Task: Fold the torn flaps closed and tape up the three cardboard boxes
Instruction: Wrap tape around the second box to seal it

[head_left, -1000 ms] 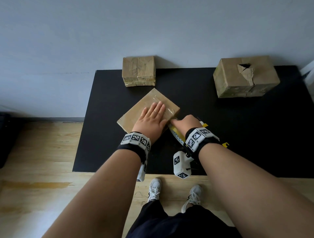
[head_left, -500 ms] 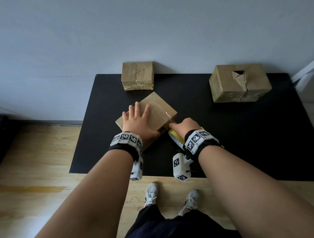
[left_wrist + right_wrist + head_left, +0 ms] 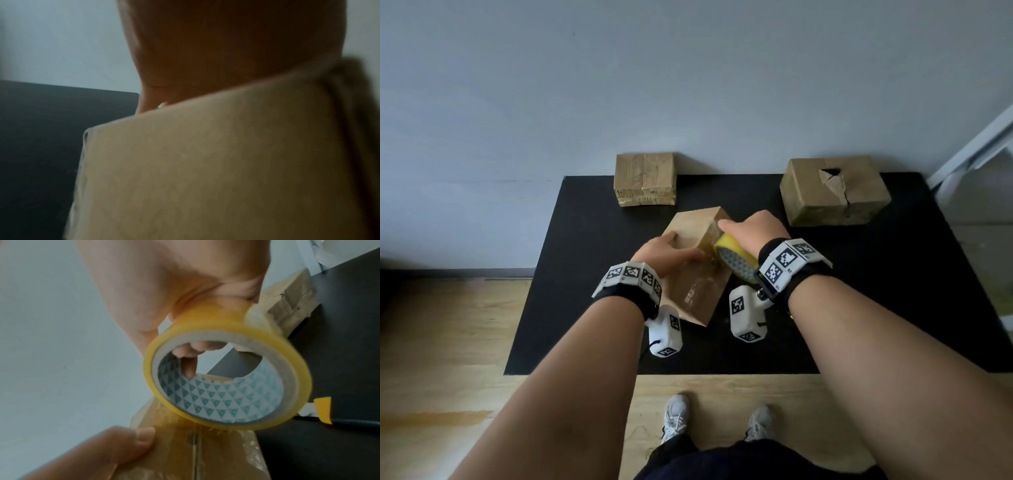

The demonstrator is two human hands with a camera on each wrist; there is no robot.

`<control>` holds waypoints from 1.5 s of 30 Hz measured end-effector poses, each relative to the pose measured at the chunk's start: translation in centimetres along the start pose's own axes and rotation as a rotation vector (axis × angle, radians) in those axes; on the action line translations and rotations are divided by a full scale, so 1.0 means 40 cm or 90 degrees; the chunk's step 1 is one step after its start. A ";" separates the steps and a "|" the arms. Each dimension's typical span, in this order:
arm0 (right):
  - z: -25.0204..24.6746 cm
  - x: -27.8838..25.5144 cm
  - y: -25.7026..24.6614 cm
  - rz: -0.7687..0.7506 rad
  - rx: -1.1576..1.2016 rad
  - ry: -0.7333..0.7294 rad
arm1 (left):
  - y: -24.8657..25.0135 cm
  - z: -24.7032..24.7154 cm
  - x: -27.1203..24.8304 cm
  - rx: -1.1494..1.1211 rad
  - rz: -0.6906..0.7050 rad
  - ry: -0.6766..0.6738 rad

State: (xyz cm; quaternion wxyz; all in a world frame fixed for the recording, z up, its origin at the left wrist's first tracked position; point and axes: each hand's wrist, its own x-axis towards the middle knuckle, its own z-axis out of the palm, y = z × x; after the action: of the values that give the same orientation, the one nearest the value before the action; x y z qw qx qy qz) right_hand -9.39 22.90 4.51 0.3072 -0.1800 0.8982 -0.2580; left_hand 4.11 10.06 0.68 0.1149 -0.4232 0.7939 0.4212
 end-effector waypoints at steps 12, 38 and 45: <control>0.025 -0.015 -0.035 -0.133 0.112 0.026 | 0.008 -0.022 0.002 -0.004 0.086 0.030; 0.070 -0.006 -0.005 -0.003 -0.102 -0.011 | -0.071 -0.056 0.049 -0.009 0.047 0.047; 0.118 0.009 0.029 0.027 -0.142 -0.003 | -0.084 -0.043 0.052 -0.077 0.023 0.054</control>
State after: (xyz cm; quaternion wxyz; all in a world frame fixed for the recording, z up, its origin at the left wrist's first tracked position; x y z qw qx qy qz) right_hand -6.82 22.01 0.47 0.2929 -0.1944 0.9242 -0.1492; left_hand 5.71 6.61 -1.29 0.0481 -0.4325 0.7786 0.4522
